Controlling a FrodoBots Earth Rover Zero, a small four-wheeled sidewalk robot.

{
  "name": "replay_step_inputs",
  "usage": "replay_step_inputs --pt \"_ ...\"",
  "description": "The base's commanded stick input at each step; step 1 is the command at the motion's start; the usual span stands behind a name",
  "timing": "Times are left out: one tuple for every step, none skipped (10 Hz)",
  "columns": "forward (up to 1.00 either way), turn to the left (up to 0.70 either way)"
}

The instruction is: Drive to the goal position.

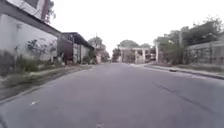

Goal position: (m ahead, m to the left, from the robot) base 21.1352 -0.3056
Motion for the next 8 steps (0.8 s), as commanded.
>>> replay_step_inputs --pt "1.0 0.0" --pt "1.0 0.0" --pt "1.0 0.0" --pt "1.0 0.0" --pt "1.0 0.0" --pt "1.0 0.0" --pt "1.0 0.0" --pt "1.0 0.0"
